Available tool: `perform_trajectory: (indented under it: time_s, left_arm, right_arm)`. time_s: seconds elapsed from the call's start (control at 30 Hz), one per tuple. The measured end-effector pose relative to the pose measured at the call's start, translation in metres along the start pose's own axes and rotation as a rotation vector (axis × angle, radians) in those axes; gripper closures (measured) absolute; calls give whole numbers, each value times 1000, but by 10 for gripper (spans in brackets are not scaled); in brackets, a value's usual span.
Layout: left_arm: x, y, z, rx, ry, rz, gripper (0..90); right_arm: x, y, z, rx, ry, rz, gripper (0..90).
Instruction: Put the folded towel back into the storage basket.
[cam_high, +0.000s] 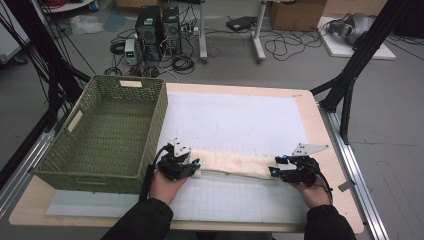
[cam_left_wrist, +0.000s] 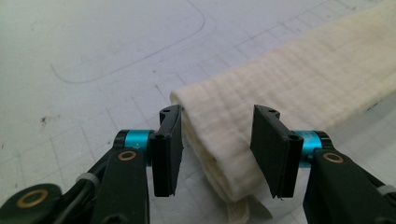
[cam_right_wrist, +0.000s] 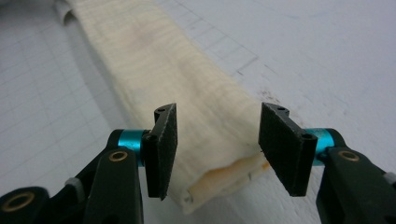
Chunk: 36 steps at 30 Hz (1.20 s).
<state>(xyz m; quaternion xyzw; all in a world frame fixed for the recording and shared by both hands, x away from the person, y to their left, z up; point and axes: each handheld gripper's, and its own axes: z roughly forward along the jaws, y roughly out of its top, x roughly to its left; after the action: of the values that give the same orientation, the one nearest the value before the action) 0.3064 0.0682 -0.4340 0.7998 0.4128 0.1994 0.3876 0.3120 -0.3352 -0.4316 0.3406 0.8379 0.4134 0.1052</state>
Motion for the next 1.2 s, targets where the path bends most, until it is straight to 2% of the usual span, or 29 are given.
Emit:
perform_trajectory:
  time_s: [0.07,0.2,0.37,0.5,0.6,0.67,0.8,0.9,1.03,1.13,1.2]
  left_arm:
    - [0,-2,1,14,5,-4,524]
    - [0,-6,4,32,14,-27,527]
    - [-1,-8,6,33,-9,-40,604]
    - [0,-8,7,30,-32,-59,674]
    - [-3,-8,7,24,-18,-37,760]
    - [-3,-9,6,18,-17,-50,799]
    - [-2,-9,2,21,-6,-62,834]
    - [-3,-10,-4,18,28,-50,839]
    - [1,-11,-15,8,59,-65,840]
    - [4,-14,-18,25,63,-71,838]
    - [2,-17,-15,25,63,-74,832]
  right_arm:
    - [-2,-2,1,20,-21,14,439]
    - [-5,-6,3,51,-34,41,423]
    - [-5,-9,8,74,-24,54,432]
    - [-4,-10,8,69,-5,59,521]
    - [-4,-10,9,66,42,70,672]
    - [-2,-10,10,66,68,65,731]
    - [-4,-9,10,61,93,70,773]
    - [-5,-4,12,54,89,56,780]
    - [-6,9,20,56,90,25,781]
    - [-4,16,27,56,89,10,779]
    - [-5,16,32,87,77,3,760]
